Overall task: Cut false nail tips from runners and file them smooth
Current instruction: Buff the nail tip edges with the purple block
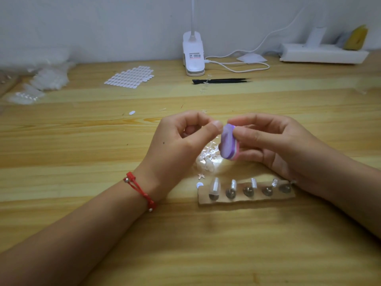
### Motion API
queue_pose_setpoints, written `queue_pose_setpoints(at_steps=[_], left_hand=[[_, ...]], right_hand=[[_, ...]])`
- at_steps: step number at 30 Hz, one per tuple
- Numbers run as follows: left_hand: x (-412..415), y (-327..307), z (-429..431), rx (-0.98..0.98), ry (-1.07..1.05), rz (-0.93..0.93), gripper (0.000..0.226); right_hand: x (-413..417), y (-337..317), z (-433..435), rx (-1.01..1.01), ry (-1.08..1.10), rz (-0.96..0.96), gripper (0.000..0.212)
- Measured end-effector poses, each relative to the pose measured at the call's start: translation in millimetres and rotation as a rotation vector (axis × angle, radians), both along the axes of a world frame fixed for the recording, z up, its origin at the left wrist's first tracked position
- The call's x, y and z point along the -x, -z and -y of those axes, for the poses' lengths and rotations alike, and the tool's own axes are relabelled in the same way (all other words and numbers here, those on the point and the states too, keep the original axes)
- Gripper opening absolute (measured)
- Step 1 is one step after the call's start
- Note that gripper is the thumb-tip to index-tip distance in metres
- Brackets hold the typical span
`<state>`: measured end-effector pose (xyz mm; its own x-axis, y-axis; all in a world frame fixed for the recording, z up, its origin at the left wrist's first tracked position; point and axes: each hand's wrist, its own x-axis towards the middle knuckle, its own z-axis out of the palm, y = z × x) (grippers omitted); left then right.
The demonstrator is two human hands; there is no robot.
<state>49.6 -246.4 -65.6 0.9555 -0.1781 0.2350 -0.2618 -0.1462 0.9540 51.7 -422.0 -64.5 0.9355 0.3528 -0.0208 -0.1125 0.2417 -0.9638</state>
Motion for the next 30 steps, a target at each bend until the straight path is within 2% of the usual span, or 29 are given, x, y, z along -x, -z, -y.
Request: queue_pose_setpoints(at_steps=[4,7,11,16,20,24,28,30], left_hand=[[0.6,-0.4,1.2,0.001,0.034,0.013,0.015],[-0.4,0.3,-0.2,0.038,-0.021,0.003,0.020],[1.5,-1.2,2.1,0.027,0.013,0.012,0.019],[-0.2,-0.7,0.5,0.067,-0.013,-0.006,0.019],[0.6,-0.6,1.1,0.062,0.010,-0.017,0.017],[-0.4,-0.3,0.8,0.059,-0.028,0.001,0.018],[0.9,-0.8,1.8,0.047,-0.008,-0.001,0.018],[0.5,-0.6,1.1,0.054,-0.041,0.009,0.018]], right_hand=[[-2.3,2.0,1.8,-0.055,0.061,-0.019,0.016],[-1.0,1.4,0.7,-0.009,0.006,-0.004,0.017],[-3.5,3.2,2.7,-0.082,0.097,-0.036,0.019],[-1.9,3.7,0.3,-0.067,0.069,-0.022,0.015],[-4.1,3.8,3.3,-0.148,0.123,-0.061,0.020],[-2.1,4.0,0.8,-0.077,0.089,-0.027,0.016],[-4.7,3.7,3.7,-0.167,0.141,-0.082,0.022],[-3.4,3.5,2.8,-0.124,0.111,-0.061,0.019]])
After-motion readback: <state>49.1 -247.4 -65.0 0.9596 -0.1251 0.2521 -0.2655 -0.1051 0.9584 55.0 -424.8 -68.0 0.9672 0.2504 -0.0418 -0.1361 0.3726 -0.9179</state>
